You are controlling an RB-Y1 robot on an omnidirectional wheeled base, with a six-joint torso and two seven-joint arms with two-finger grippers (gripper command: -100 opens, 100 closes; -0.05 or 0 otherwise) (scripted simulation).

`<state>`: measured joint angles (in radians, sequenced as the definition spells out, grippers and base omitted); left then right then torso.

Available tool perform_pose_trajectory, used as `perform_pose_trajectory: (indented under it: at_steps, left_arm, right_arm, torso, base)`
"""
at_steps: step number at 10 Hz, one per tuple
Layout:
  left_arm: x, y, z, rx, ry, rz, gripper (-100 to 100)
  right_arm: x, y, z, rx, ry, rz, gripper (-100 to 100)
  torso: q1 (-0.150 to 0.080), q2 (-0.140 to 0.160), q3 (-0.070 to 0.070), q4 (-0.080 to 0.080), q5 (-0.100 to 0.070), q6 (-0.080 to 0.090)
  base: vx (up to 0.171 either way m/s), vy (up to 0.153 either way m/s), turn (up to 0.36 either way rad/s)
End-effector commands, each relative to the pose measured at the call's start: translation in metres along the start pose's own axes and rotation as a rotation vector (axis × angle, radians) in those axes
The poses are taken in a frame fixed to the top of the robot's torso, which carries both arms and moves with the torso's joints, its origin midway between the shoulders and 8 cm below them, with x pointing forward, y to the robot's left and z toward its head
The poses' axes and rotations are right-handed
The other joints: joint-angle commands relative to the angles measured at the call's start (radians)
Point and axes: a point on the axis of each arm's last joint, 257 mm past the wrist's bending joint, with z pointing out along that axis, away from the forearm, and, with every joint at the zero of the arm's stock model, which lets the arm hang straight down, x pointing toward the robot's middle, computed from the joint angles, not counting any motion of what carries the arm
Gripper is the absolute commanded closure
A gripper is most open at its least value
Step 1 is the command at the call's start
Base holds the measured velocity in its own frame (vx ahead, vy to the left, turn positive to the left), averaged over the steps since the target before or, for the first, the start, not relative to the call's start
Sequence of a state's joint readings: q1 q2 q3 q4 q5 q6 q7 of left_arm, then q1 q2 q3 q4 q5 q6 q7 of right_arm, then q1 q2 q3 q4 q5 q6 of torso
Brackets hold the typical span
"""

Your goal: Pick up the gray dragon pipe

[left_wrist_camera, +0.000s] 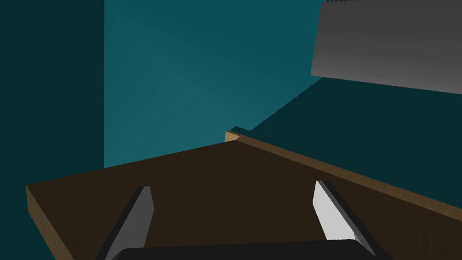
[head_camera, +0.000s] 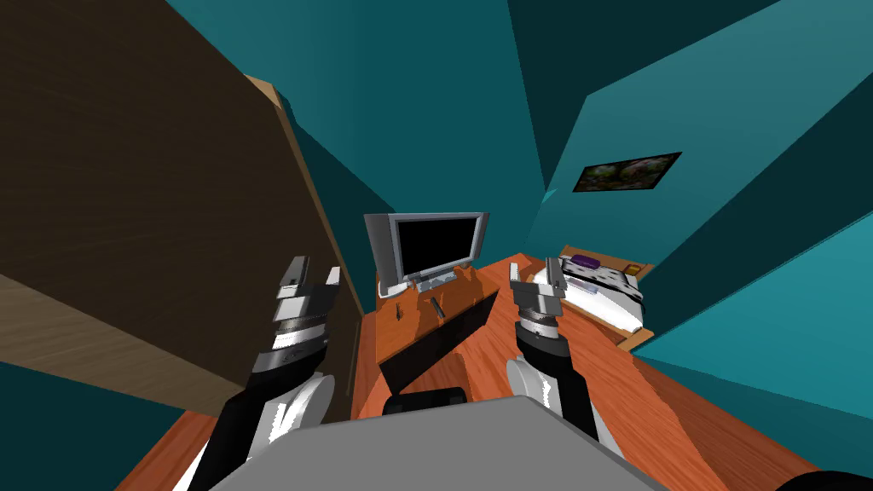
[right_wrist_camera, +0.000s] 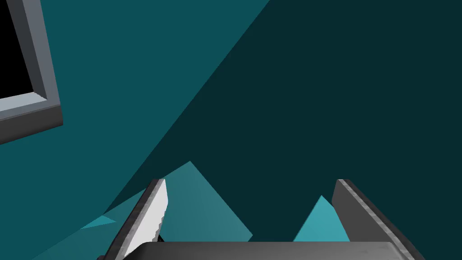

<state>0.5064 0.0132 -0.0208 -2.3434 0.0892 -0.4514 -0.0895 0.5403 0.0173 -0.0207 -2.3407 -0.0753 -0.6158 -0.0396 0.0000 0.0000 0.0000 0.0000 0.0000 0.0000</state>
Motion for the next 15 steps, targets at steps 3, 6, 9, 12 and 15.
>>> perform_pose_trajectory:
  at_steps: [3,6,9,12,15]
  left_arm:
    - [0.001,0.025,-0.005,-0.059,0.058,-0.010,-100]
    - [-0.010,0.064,-0.014,-0.156,0.075,-0.046,-100]
    - [-0.025,0.096,-0.025,-0.237,0.059,-0.094,-100]
    - [-0.045,0.131,-0.039,-0.325,0.022,-0.140,-100]
    - [-0.056,0.148,-0.047,-0.370,-0.006,-0.178,-100]
  right_arm:
    - [0.000,0.000,0.000,0.000,0.000,0.000,0]
    - [0.000,0.000,0.000,0.000,0.000,0.000,0]
    - [0.000,0.000,0.000,0.000,0.000,0.000,0]
    - [0.000,0.000,0.000,0.000,0.000,0.000,0]
    - [0.000,0.000,0.000,0.000,0.000,0.000,0]
  torso:
    - [-0.001,0.000,0.000,0.000,0.000,0.000]
    - [-0.002,-0.001,-0.001,0.000,0.000,0.000]
    - [-0.002,-0.001,-0.001,0.000,0.000,0.000]
    - [-0.002,-0.001,-0.001,0.000,0.000,0.000]
    - [-0.002,-0.001,-0.001,0.000,0.000,0.000]
  base:
    - [0.008,-0.015,-0.083]
    - [0.018,-0.035,-0.153]
    - [0.017,-0.032,-0.112]
    - [0.019,-0.036,-0.153]
    - [0.014,-0.027,-0.106]
